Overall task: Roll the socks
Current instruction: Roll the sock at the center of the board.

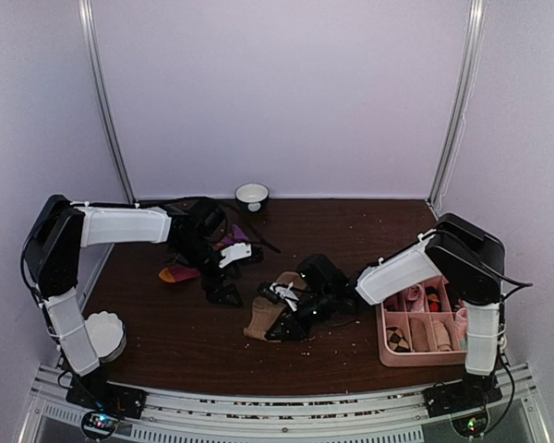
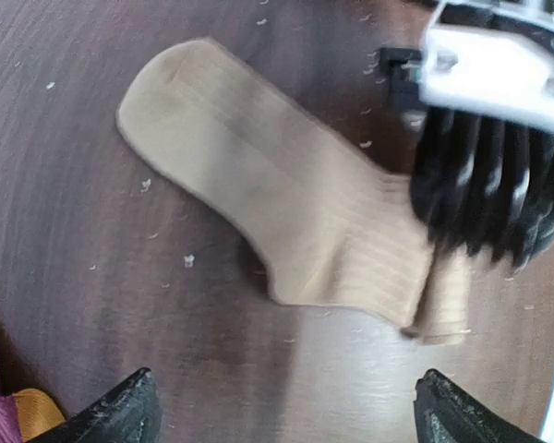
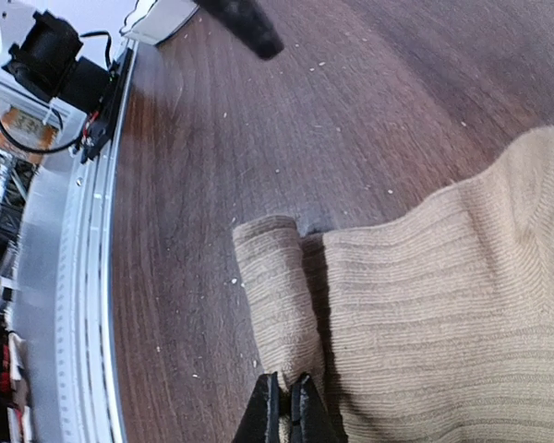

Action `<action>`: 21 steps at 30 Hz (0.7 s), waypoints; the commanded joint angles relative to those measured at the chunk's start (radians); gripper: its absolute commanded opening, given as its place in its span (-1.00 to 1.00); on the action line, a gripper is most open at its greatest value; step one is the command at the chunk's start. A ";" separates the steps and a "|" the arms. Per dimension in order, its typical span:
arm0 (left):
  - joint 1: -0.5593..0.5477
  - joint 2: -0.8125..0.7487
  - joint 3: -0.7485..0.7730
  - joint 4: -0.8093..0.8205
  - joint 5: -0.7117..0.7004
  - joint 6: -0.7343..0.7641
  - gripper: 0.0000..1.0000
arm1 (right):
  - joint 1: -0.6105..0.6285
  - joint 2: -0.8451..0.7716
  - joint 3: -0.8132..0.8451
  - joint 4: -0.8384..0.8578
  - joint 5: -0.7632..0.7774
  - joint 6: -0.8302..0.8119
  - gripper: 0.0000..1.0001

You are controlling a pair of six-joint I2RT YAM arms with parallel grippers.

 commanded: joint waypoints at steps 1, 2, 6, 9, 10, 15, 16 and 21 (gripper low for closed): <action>-0.046 -0.089 -0.108 0.061 0.020 0.075 0.96 | -0.048 0.089 -0.042 -0.168 0.025 0.091 -1.00; -0.079 -0.119 -0.141 0.079 -0.006 0.113 0.96 | -0.054 0.097 -0.041 -0.168 0.017 0.099 -1.00; -0.183 -0.110 -0.168 0.084 -0.104 0.186 0.82 | -0.075 0.121 -0.038 -0.183 0.003 0.114 -1.00; -0.222 -0.075 -0.165 0.107 -0.115 0.198 0.69 | -0.080 0.129 -0.040 -0.182 0.003 0.117 -1.00; -0.232 -0.068 -0.162 0.117 -0.120 0.197 0.69 | -0.082 0.129 -0.041 -0.180 0.003 0.120 -1.00; -0.289 -0.034 -0.161 0.156 -0.207 0.194 0.67 | -0.088 0.134 -0.038 -0.185 -0.002 0.123 -1.00; -0.293 -0.036 -0.169 0.176 -0.214 0.196 0.64 | -0.088 0.135 -0.037 -0.185 -0.004 0.123 -1.00; -0.306 0.007 -0.147 0.210 -0.254 0.174 0.33 | -0.092 0.136 -0.035 -0.170 -0.019 0.141 -1.00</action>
